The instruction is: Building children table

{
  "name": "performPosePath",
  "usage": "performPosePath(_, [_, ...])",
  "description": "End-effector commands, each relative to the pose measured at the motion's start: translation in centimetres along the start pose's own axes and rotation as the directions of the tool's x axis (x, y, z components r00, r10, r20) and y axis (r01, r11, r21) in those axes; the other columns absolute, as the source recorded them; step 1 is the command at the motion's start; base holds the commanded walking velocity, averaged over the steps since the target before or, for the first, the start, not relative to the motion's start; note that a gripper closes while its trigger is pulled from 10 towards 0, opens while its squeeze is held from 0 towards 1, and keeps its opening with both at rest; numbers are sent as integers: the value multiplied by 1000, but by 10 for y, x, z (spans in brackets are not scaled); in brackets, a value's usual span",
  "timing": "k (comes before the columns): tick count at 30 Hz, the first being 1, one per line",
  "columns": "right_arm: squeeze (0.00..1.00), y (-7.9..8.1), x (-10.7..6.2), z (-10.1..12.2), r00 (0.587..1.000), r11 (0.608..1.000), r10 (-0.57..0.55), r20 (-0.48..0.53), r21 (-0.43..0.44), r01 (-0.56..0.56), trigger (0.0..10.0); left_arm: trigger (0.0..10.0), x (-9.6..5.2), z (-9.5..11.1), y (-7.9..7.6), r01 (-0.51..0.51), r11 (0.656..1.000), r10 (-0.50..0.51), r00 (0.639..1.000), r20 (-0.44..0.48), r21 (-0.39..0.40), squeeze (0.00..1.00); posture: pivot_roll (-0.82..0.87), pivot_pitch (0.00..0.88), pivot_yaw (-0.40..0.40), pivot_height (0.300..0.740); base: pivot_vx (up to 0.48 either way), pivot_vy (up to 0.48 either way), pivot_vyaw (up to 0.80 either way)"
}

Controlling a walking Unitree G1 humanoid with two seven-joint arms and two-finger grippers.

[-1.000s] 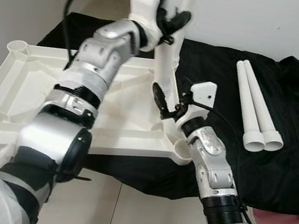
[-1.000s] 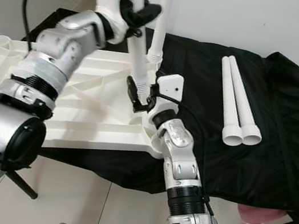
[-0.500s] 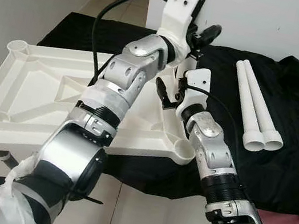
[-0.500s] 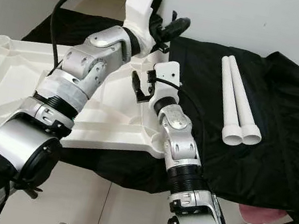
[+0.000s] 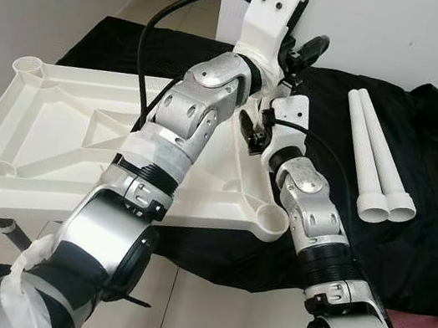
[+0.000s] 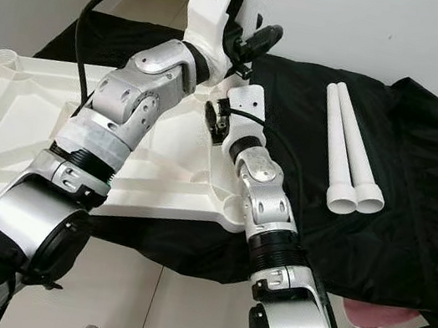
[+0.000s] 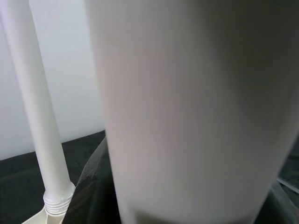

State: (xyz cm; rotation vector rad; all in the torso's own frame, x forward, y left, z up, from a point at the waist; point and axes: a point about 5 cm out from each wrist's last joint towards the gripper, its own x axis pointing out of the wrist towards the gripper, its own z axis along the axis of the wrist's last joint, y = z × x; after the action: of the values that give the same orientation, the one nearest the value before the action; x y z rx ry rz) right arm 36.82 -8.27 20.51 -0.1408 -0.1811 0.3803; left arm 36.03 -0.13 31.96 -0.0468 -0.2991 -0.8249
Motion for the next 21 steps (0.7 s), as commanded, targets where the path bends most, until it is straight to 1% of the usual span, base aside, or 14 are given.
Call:
performPosePath(1, [0, 4, 3, 6, 1000, 1000, 12, 25, 1, -12, 0, 10000, 4, 2, -15, 56, 998, -56, 998, 3, -1, 0, -15, 0, -15, 740, 0, 0, 0])
performPosePath(5, [0, 4, 3, 5, 1000, 1000, 10, 26, 14, -11, 0, 10000, 5, 1, -16, 60, 998, -60, 998, -1, -1, 0, -17, 0, -13, 740, 0, 0, 0])
performPosePath(6, [0, 4, 2, 4, 1000, 1000, 2, 22, 13, -3, 0, 10000, 5, 0, -17, 63, 998, -63, 998, -2, -12, 0, -16, 0, -11, 740, 0, 0, 0])
performPosePath(7, [0, 4, 2, 3, 1000, 1000, -12, 19, 12, 11, 10000, 10000, 5, 0, -16, 60, 998, -60, 998, 0, -23, 1000, -16, 0, -11, 740, 0, 0, 0])
performPosePath(9, [0, 4, 2, 3, 1000, 1000, -12, 19, 12, 11, 10000, 10000, 5, 0, -16, 60, 998, -60, 998, 0, -23, 1000, -16, 0, -11, 740, 0, 0, 0])
performPosePath(10, [0, 4, 2, 2, 1000, 999, -24, 12, 25, 23, 10000, 10000, 4, 0, -17, 72, 996, -72, 997, 6, -43, 1000, -15, 0, -10, 740, 0, 0, 0])
performPosePath(13, [0, 4, 2, 2, 1000, 999, -24, 12, 25, 23, 10000, 10000, 4, 0, -17, 72, 996, -72, 997, 6, -43, 1000, -15, 0, -10, 740, 0, 0, 0])
performPosePath(14, [0, 4, 2, 0, 999, 999, -33, 9, 35, 33, 10000, 10000, 3, 1, -18, 78, 995, -77, 997, 11, -56, 1000, -15, 0, -9, 740, 0, 0, 0])
performPosePath(15, [0, 3, 1, -2, 998, 996, -56, -3, 63, 56, 10000, 10000, 1, 4, -17, 86, 991, -81, 996, 46, -105, 643, -14, 0, -9, 740, 0, 0, 0])
performPosePath(16, [0, 3, 1, -2, 998, 996, -56, -3, 63, 56, 10000, 10000, 1, 4, -17, 86, 991, -81, 996, 46, -105, 643, -14, 0, -9, 740, 0, 0, 0])
performPosePath(17, [0, 1, 1, -4, 997, 993, -79, -14, 91, 80, 10000, 10000, -2, 8, -15, 86, 985, -74, 994, 82, -153, 0, -14, 0, -9, 740, 0, 0, 0])
performPosePath(18, [0, 1, 1, -4, 997, 993, -79, -14, 91, 80, 10000, 10000, -2, 8, -15, 86, 985, -74, 994, 82, -153, 0, -14, 0, -9, 740, 0, 0, 0])
performPosePath(20, [0, -3, -1, -8, 993, 986, -113, -28, 118, 115, 10000, 10000, -8, 14, -7, 69, 972, -35, 988, 151, -223, 0, -13, 0, -8, 740, 0, 0, 0])
performPosePath(21, [0, -3, -1, -8, 993, 986, -113, -28, 118, 115, 10000, 10000, -8, 14, -7, 69, 972, -35, 988, 151, -223, 0, -13, 0, -8, 740, 0, 0, 0])
